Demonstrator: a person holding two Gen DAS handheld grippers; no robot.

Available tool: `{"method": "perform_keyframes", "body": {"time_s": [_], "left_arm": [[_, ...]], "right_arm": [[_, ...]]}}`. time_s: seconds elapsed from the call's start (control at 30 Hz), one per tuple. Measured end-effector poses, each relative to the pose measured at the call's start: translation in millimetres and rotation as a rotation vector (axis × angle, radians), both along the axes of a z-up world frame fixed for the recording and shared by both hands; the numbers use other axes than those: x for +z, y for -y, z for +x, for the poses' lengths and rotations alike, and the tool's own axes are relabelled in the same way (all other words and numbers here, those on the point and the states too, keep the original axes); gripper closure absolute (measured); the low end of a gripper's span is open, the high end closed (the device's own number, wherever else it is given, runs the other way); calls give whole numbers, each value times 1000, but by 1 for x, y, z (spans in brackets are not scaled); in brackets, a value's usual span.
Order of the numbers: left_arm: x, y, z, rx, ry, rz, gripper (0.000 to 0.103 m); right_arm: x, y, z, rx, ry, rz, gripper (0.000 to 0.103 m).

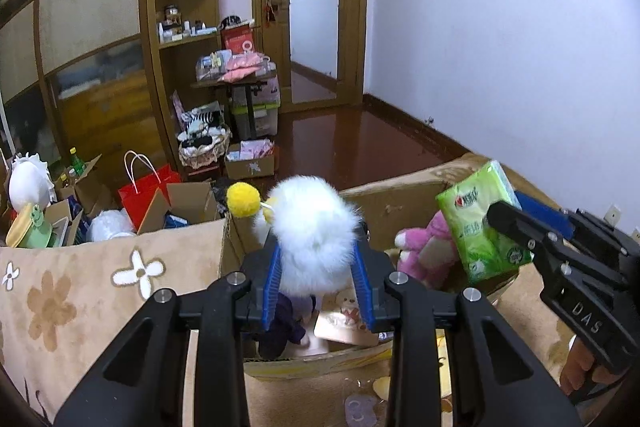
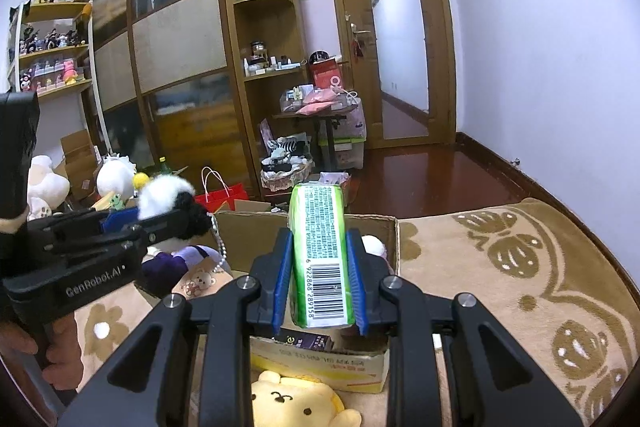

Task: Organize soft objects
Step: 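Release pompom into box with left tool while right tool releases tissue pack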

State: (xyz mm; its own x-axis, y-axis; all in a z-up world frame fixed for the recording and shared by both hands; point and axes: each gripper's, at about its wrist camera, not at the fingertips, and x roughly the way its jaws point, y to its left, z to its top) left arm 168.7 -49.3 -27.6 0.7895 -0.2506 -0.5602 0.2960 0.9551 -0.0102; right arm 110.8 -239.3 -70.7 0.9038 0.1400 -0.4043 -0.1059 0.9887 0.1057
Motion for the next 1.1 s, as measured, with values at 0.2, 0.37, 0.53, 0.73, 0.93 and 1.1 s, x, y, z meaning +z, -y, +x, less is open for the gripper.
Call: {"method": "perform_keyframes", "body": {"time_s": [0.2,0.37,0.53,0.73,0.93,1.1], "left_arm": [[-17,6,5,-22,-61,40,72],[-27,12,5,-34,-96,79,70],[-36,15,3,-29,-128,122,69],[-39,17,-1,-36,-145,142,63],[-35,17,-7,-29,-120,150,50],[-26,10,-13,-7,-116,138,40]], "right_arm": [[-11,-1,8,27,-9,17,75],[-20,-3,13,39,-38,14,75],[-24,-3,14,45,-56,20,74],[-28,-2,17,47,-80,35,71],[-22,1,10,36,-66,53,57],[-14,3,1,20,-57,59,39]]}}
